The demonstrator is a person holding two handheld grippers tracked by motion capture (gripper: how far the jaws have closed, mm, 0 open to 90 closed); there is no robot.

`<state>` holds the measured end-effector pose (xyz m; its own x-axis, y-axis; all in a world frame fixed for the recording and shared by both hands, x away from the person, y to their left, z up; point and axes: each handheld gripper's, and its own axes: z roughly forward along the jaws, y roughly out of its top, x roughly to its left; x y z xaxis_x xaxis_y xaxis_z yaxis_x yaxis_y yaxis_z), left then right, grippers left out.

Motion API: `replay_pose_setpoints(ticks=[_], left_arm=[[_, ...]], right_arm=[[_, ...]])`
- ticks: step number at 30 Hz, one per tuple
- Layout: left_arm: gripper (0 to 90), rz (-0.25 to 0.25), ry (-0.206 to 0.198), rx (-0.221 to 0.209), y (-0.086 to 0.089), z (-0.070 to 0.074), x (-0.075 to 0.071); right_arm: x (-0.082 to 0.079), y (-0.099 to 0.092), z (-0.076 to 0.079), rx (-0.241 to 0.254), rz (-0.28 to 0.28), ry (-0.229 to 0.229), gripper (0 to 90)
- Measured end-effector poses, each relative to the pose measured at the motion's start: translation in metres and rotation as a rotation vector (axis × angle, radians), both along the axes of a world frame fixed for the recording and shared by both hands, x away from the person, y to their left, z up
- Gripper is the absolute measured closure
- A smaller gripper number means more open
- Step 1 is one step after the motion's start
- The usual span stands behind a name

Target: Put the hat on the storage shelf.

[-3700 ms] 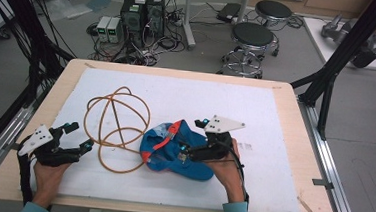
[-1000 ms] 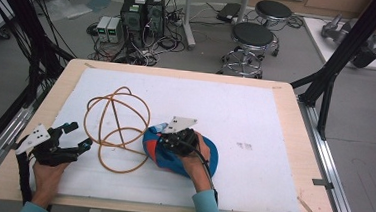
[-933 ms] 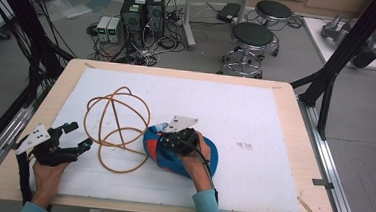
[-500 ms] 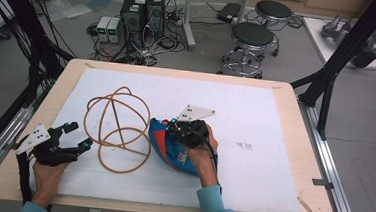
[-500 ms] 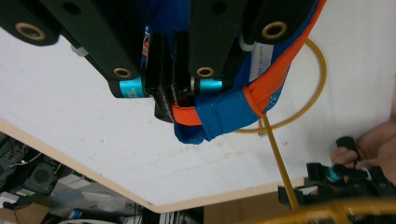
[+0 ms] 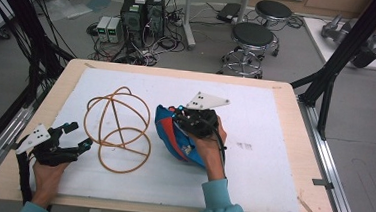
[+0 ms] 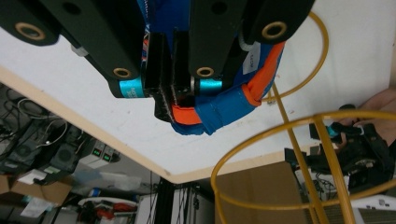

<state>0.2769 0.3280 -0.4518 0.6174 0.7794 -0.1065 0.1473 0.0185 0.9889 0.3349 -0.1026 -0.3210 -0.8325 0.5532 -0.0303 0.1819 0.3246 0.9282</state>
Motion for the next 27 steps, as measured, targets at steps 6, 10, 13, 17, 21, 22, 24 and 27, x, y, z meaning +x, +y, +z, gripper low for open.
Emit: replay_pose_setpoints(ticks=[6, 10, 13, 17, 21, 22, 24, 27], left_arm=[[13.4, -0.001, 0.003, -0.007, 0.001, 0.0, 0.0], [13.5, 0.001, 0.003, -0.005, 0.0, 0.0, 0.0], [13.5, 0.0, 0.002, -0.006, 0.0, 0.0, 0.0], [13.5, -0.001, 0.004, -0.007, 0.001, 0.0, 0.0], [13.4, -0.001, 0.003, -0.006, 0.001, 0.0, 0.0], [13.4, -0.001, 0.003, -0.007, 0.001, 0.0, 0.0], [13.4, -0.001, 0.003, -0.007, 0.001, 0.0, 0.0], [13.4, -0.001, 0.002, -0.006, 0.001, 0.0, 0.0]], right_arm=[[-0.001, -0.001, 0.02, 0.031, -0.011, -0.03, 87.9], [-0.002, 0.001, 0.031, 0.043, -0.012, -0.052, 87.9], [-0.002, 0.002, 0.037, 0.056, -0.016, -0.062, 88.0], [-0.002, 0.006, 0.044, 0.061, -0.035, -0.071, 88.0], [-0.001, 0.007, 0.049, 0.066, -0.047, -0.083, 88.0], [-0.001, 0.008, 0.051, 0.07, -0.048, -0.085, 88.0], [-0.001, 0.008, 0.054, 0.077, -0.055, -0.089, 88.0], [-0.002, 0.01, 0.058, 0.085, -0.065, -0.093, 88.0]])
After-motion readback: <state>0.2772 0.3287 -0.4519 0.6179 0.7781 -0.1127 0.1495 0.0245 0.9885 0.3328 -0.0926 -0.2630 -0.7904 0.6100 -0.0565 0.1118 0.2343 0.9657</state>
